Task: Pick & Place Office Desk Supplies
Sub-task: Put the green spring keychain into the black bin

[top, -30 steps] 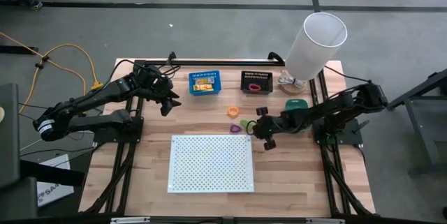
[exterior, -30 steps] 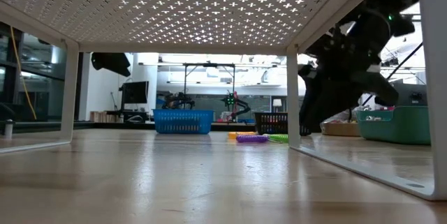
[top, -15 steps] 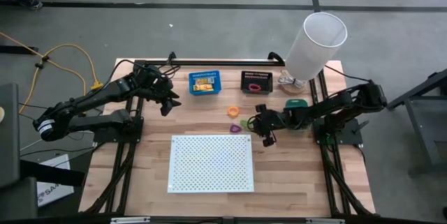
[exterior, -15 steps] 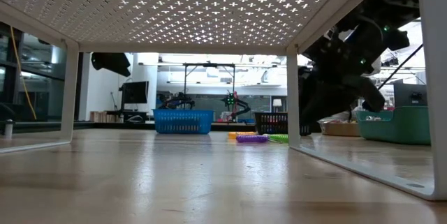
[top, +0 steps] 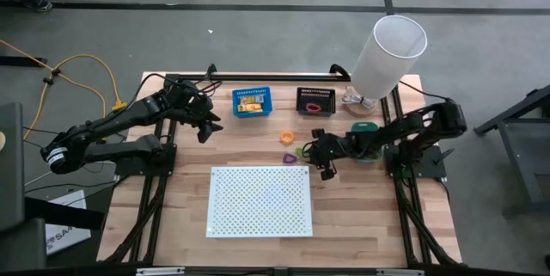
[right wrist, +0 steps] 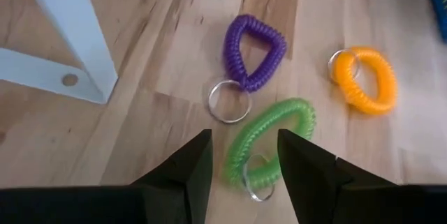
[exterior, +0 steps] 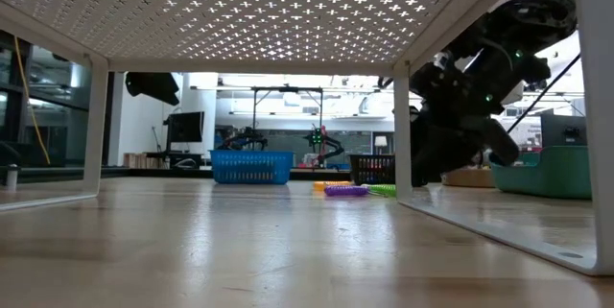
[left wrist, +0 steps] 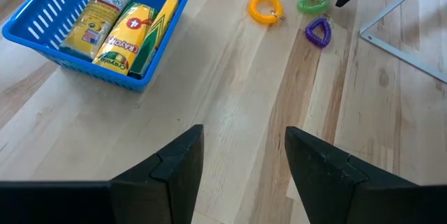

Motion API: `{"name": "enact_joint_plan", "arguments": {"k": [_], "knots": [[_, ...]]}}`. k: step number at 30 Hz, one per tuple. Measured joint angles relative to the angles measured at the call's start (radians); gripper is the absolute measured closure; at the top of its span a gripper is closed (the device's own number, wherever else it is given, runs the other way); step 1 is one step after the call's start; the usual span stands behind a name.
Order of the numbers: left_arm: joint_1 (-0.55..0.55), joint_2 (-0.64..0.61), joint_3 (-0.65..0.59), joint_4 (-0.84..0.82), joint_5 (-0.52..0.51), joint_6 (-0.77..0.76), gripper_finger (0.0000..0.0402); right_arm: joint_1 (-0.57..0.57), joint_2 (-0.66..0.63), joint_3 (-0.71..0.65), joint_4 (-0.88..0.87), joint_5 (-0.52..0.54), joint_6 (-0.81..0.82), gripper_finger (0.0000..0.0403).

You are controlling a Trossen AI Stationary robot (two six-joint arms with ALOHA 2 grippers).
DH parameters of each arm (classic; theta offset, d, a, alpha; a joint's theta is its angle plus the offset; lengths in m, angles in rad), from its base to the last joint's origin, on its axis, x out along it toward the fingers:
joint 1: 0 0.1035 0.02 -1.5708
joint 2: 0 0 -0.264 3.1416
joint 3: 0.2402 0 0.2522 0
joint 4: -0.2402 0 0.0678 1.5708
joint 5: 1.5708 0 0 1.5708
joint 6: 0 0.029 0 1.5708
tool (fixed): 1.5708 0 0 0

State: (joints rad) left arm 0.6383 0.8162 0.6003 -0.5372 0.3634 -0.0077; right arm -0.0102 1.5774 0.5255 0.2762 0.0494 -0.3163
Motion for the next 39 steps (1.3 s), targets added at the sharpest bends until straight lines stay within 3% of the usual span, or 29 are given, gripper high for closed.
{"name": "enact_joint_plan", "arguments": {"k": [10, 23, 32, 39], "knots": [[0.0, 0.0, 0.0, 0.0, 0.0, 0.0, 0.0206, -0.017, 0.004, 0.0, -0.001, -0.032, 0.035, 0.0253], [0.0, 0.0, 0.0, 0.004, 0.0, 0.0, 0.0206, -0.023, 0.108, 0.003, 0.099, -0.055, 0.062, 0.0254], [0.0, 0.0, 0.0, 0.004, 0.0, 0.0, 0.0206, -0.042, 0.11, 0.002, 0.076, -0.065, 0.236, 0.0254], [0.0, 0.0, 0.0, 0.004, 0.0, 0.0, 0.0206, -0.045, 0.11, 0.002, 0.076, -0.077, 0.24, 0.0255]]}}
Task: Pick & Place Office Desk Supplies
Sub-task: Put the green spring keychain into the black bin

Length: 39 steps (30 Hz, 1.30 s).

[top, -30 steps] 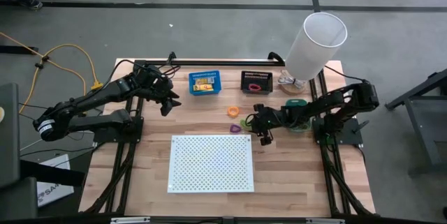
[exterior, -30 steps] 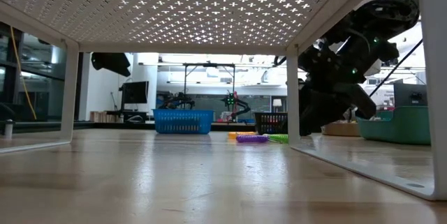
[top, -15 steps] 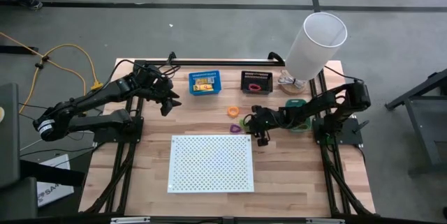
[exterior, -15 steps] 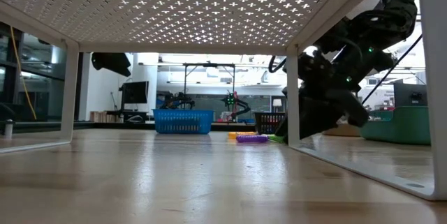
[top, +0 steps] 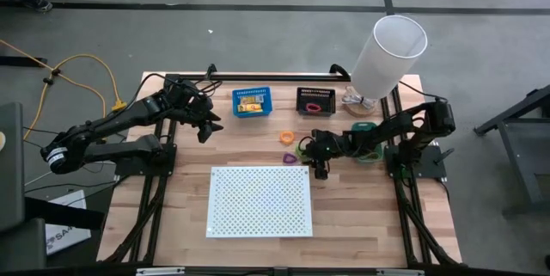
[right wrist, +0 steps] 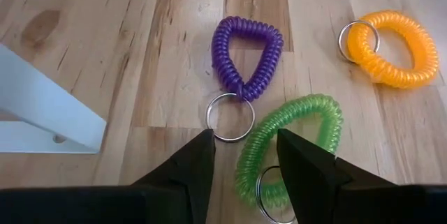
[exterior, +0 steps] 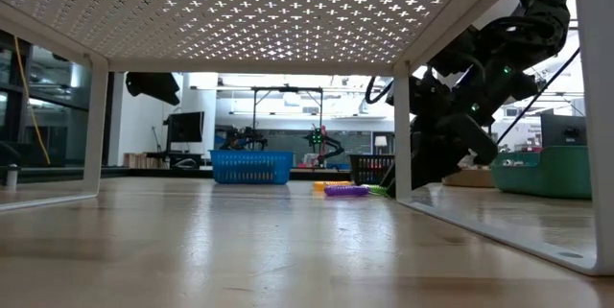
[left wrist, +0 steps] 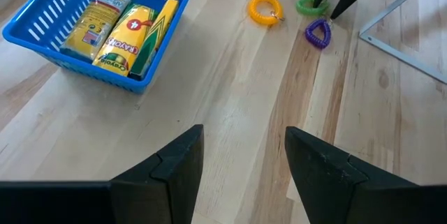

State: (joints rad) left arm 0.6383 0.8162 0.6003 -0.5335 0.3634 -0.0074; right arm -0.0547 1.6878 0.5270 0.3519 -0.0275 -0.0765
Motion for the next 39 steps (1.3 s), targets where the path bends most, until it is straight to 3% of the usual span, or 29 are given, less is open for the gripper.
{"name": "enact_joint_plan", "arguments": {"k": [26, 39], "knots": [[0.0, 0.0, 0.0, 0.0, 0.0, 0.0, 0.0206, 0.001, 0.001, -0.002, 0.017, 0.022, -0.006, 0.0381], [0.0, 0.0, 0.0, 0.0, 0.0, 0.0, 0.0206, 0.0, -0.032, -0.003, 0.005, 0.045, -0.028, 0.0381]]}}
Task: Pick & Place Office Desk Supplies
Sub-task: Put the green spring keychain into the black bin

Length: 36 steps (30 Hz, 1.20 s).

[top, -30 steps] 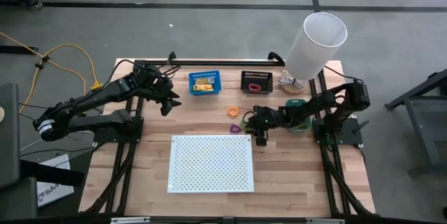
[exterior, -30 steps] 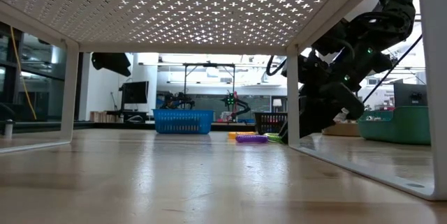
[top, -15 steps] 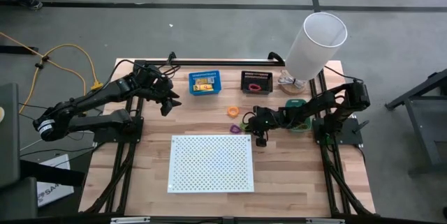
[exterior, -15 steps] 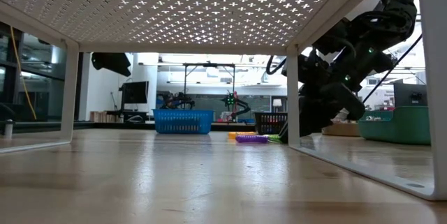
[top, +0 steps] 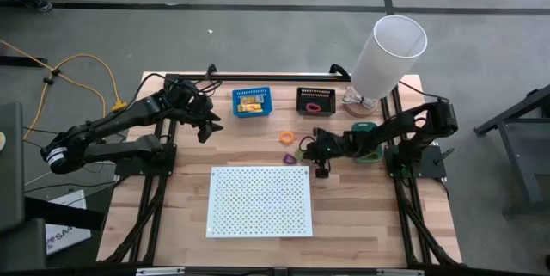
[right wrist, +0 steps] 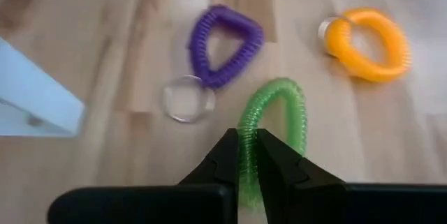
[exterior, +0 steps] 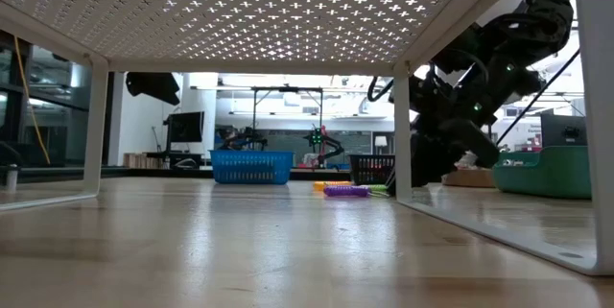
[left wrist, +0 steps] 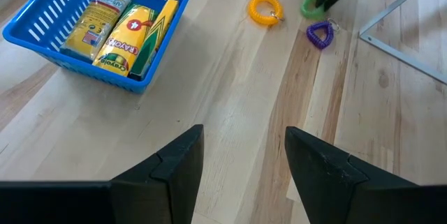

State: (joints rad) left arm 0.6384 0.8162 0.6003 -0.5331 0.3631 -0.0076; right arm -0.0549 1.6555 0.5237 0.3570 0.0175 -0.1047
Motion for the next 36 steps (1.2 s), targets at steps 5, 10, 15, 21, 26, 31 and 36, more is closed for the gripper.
{"name": "enact_joint_plan", "arguments": {"k": [5, 10, 15, 21, 26, 31, 36], "knots": [[0.0, 0.0, 0.0, 0.0, 0.0, 0.0, 0.0206, -0.001, -0.07, -0.001, -0.009, 0.073, -0.036, 0.0381], [0.0, 0.0, 0.0, 0.001, 0.0, 0.0, 0.0206, 0.0, -0.15, 0.0, -0.014, 0.107, -0.062, 0.038], [0.0, 0.0, 0.0, 0.003, 0.0, 0.0, 0.0206, 0.0, -0.209, 0.001, -0.015, 0.152, -0.083, 0.038], [0.0, 0.0, 0.0, 0.003, 0.0, 0.0, 0.0206, -0.004, -0.221, 0.001, -0.013, 0.234, -0.087, 0.038], [0.0, 0.0, 0.0, 0.003, 0.0, 0.0, 0.0206, -0.033, -0.221, 0.001, 0.0, 0.306, -0.123, 0.038], [0.0, 0.0, 0.0, 0.003, 0.0, 0.0, 0.0206, -0.096, -0.221, 0.001, 0.024, 0.324, -0.157, 0.038], [0.0, 0.0, 0.0, 0.003, 0.0, 0.0, 0.0206, -0.173, -0.221, 0.001, 0.029, 0.321, -0.157, 0.038]]}}
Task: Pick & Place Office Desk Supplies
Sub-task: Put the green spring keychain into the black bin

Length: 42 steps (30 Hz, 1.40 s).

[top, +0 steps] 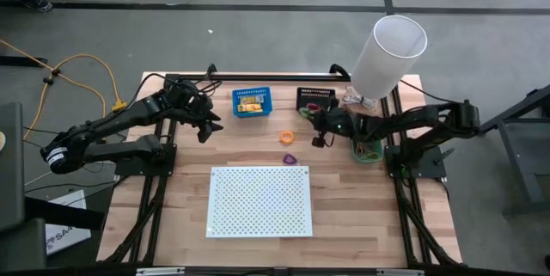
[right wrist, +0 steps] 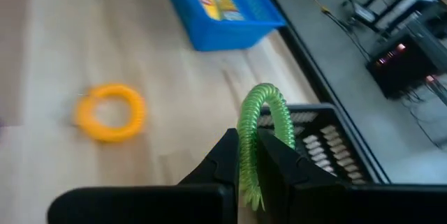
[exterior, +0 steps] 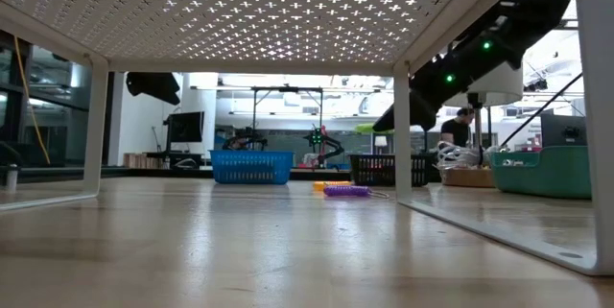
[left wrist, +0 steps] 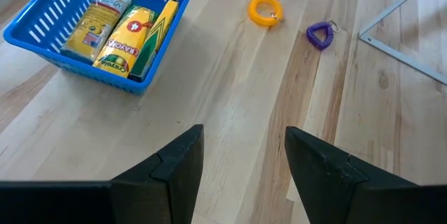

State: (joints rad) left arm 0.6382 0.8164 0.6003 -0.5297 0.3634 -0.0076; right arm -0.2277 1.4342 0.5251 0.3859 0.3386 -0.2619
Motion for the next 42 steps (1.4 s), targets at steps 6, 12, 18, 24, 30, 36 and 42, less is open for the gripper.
{"name": "enact_joint_plan", "arguments": {"k": [6, 12, 18, 24, 30, 36, 42], "knots": [[0.0, 0.0, 0.0, 0.0, 0.0, 0.0, 0.0206, -0.1, 0.0, 0.0, 0.0, -0.001, 0.0, 0.038], [0.0, 0.0, 0.0, 0.0, 0.0, 0.0, 0.0206, -0.179, 0.0, 0.0, 0.0, -0.041, -0.001, 0.038], [0.0, 0.0, 0.0, 0.0, 0.0, 0.0, 0.0206, -0.215, 0.0, 0.0, 0.0, -0.057, -0.001, 0.038], [0.0, 0.0, 0.0, 0.0, 0.0, 0.0, 0.0206, -0.225, 0.0, 0.0, -0.005, -0.049, 0.003, 0.038], [0.0, 0.0, 0.0, 0.0, 0.0, 0.0, 0.0206, -0.225, 0.0, 0.0, -0.012, -0.016, 0.006, 0.038], [0.0, 0.0, 0.0, 0.0, 0.0, 0.0, 0.0206, -0.225, 0.0, 0.0, -0.014, -0.015, 0.007, 0.038], [0.0, 0.0, 0.0, 0.0, 0.0, 0.0, 0.0206, -0.225, 0.0, 0.0, -0.016, -0.015, 0.007, 0.038]]}}
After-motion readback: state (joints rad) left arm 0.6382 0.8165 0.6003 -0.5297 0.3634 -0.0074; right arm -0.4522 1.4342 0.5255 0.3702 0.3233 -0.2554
